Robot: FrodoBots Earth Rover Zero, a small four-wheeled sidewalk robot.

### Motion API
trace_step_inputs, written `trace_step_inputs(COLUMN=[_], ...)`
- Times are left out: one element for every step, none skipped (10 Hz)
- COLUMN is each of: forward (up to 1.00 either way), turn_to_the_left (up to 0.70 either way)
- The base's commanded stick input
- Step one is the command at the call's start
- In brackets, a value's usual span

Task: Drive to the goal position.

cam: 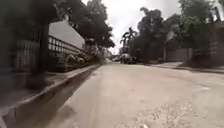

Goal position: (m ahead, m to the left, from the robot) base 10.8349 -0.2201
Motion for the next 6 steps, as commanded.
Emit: trace_step_inputs(forward=[1.00, 1.00, 1.00, 1.00, 1.00, 1.00], turn_to_the_left=[-0.04, -0.04, -0.04, -0.04, -0.04, -0.04])
